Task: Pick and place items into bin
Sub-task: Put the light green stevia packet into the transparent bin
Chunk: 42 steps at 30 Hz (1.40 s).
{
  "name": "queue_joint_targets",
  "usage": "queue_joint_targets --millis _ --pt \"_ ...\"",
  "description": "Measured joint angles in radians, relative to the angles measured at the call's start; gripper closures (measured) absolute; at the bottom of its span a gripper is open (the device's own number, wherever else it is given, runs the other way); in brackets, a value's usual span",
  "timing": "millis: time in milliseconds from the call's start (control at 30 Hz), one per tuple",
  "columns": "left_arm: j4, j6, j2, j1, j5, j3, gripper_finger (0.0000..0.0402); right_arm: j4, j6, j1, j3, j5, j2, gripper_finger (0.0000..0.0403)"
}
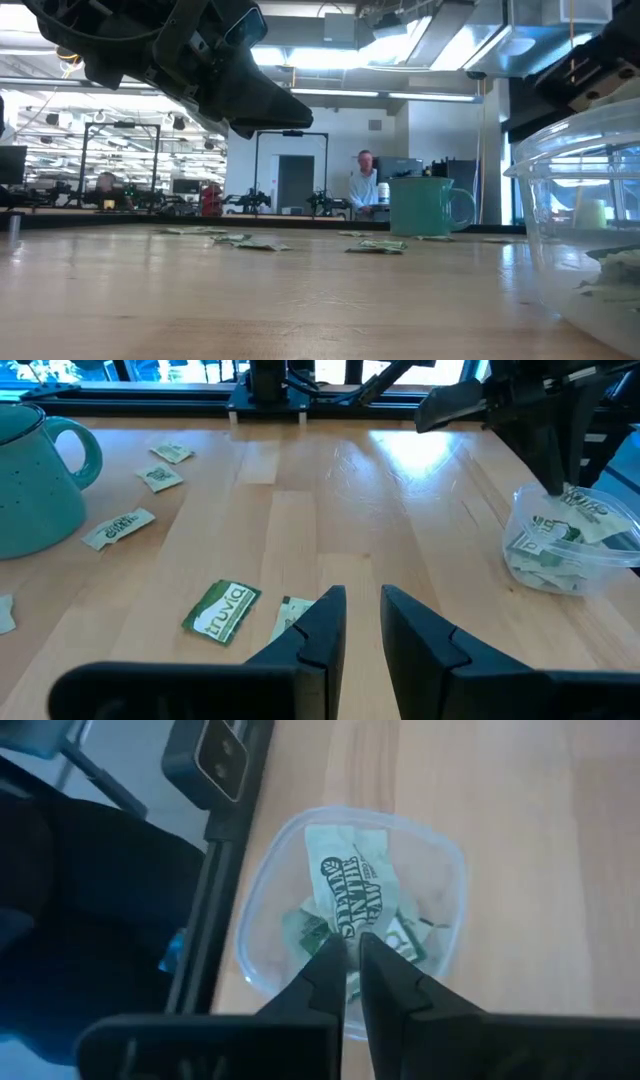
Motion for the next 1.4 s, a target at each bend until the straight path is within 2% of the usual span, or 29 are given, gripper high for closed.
queue_joint_targets --millis 700,933,1067,1233,1400 --pt "0.000 0.000 0.000 0.000 -0.003 0.000 0.0341 0.006 -0.006 0.004 0.000 -0.016 -0.014 0.0314" --pt "0.000 0.000 0.000 0.000 -0.003 0.000 0.0341 -0.071 -0.055 0.005 0.001 -0.008 -0.092 0.0313" --pt "0.000 0.000 0.000 0.000 -0.003 0.000 0.0341 -0.158 -0.082 0.005 -0.018 0.073 -0.164 0.0313" --pt "-0.003 0.007 0.004 0.006 0.046 0.006 0.0340 -0.104 -0.082 0.000 -0.146 0.102 -0.308 0.0313" --pt "-0.081 0.089 0.047 0.012 0.098 0.098 0.0330 0.013 -0.088 -0.050 -0.307 0.103 -0.444 0.0313"
